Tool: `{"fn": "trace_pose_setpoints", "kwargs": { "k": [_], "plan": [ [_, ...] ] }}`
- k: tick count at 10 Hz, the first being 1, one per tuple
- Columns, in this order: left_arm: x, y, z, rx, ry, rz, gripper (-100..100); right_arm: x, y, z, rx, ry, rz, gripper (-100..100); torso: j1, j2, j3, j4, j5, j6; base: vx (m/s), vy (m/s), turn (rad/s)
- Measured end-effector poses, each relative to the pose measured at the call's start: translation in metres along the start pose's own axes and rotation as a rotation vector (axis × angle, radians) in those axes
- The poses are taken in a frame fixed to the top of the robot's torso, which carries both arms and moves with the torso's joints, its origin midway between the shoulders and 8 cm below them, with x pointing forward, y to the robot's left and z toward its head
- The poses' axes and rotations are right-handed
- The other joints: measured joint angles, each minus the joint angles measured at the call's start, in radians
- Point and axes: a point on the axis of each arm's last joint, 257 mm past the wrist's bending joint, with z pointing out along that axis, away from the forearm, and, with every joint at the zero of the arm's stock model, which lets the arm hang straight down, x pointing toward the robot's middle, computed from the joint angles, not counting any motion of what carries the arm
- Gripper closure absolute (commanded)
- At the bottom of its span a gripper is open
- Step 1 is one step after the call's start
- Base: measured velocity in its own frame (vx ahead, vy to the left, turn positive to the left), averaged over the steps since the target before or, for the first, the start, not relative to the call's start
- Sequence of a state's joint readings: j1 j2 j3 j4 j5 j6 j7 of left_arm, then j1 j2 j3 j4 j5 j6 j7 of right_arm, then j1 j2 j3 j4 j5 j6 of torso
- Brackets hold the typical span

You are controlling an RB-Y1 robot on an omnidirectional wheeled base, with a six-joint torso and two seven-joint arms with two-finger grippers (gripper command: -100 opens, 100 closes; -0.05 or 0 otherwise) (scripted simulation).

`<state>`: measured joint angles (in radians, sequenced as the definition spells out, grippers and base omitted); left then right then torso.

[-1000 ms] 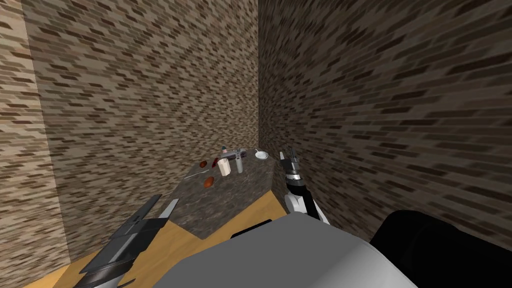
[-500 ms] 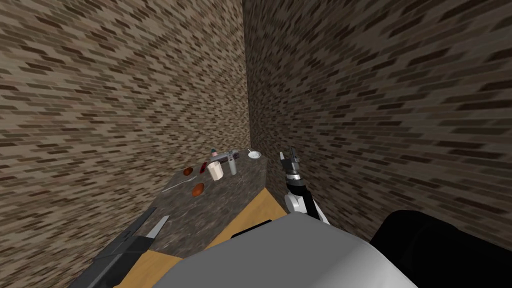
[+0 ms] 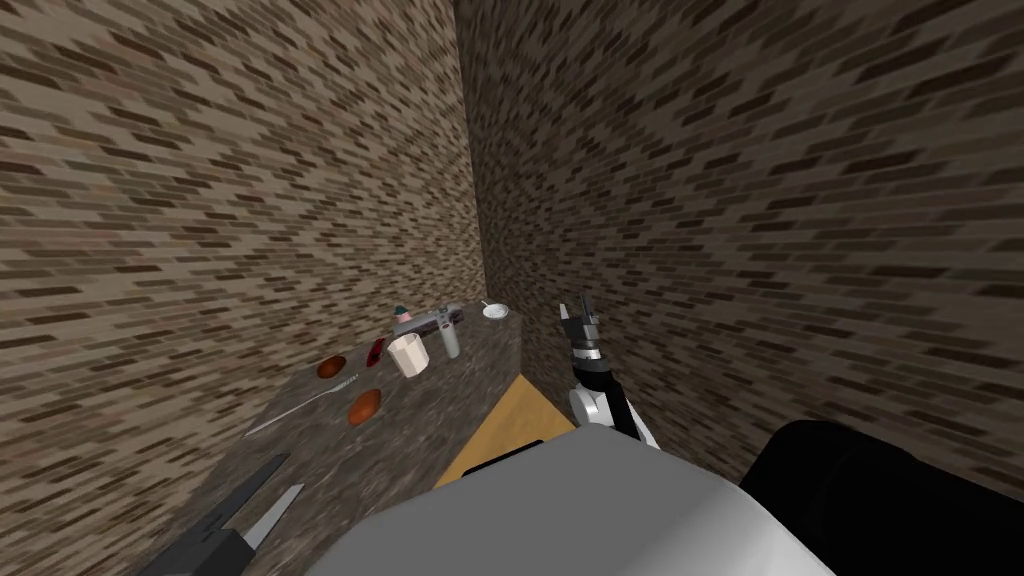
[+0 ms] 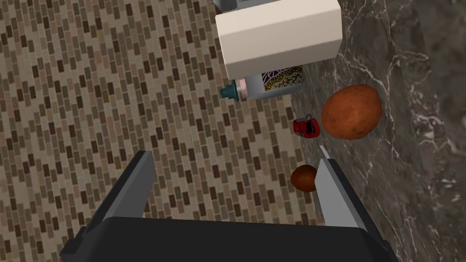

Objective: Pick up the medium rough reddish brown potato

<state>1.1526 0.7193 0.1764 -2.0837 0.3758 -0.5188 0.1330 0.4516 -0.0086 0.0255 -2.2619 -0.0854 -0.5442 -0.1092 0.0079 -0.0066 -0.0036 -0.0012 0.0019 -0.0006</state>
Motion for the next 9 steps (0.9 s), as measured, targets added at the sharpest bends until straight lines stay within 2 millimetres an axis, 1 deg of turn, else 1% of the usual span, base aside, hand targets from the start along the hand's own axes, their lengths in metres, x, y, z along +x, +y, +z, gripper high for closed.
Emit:
{"fn": "trace_pose_setpoints", "kwargs": {
  "k": [2,3,4,5,6,7,8,9],
  "plan": [
    [-0.008,0.020,-0.015,-0.072,0.004,0.009,-100,0.000,0.000,0.000,0.000,0.000,0.000,0,0.000,-0.001,-0.001,0.000,0.000,0.000,0.043,0.054,-0.362],
    [-0.015,0.031,-0.026,-0.119,0.010,0.019,-100,0.000,0.000,0.000,0.000,0.000,0.000,0,0.001,-0.002,-0.001,0.000,0.000,0.000,0.036,0.057,-0.211],
    [-0.019,0.038,-0.034,-0.149,0.011,0.021,-100,0.000,0.000,0.000,0.000,0.000,0.000,0,0.000,-0.002,-0.001,0.000,0.000,-0.001,0.037,0.042,-0.300],
    [-0.021,0.048,-0.044,-0.192,0.013,0.026,-100,0.000,0.000,0.000,0.000,0.000,0.000,0,-0.001,-0.002,-0.001,0.000,0.000,0.000,0.058,0.064,-0.427],
    [-0.020,0.060,-0.055,-0.242,0.016,0.032,-100,0.000,0.000,0.000,0.000,0.000,0.000,0,0.000,-0.003,-0.002,-0.001,0.000,0.000,0.047,0.054,-0.162],
    [-0.025,0.068,-0.064,-0.274,0.018,0.040,-100,0.000,0.000,0.000,0.000,0.000,0.000,0,0.000,-0.003,-0.002,-0.001,0.000,-0.001,0.049,0.036,-0.271],
    [-0.031,0.075,-0.075,-0.313,0.020,0.044,-100,0.000,0.000,0.000,0.000,0.000,0.000,0,-0.001,-0.003,-0.002,-0.001,0.000,0.000,0.067,0.061,-0.399],
    [-0.038,0.084,-0.091,-0.365,0.023,0.052,-100,0.000,0.000,0.000,0.000,0.000,0.000,0,0.000,-0.004,-0.002,-0.001,0.000,0.000,0.075,0.075,-0.410]
  ]
}}
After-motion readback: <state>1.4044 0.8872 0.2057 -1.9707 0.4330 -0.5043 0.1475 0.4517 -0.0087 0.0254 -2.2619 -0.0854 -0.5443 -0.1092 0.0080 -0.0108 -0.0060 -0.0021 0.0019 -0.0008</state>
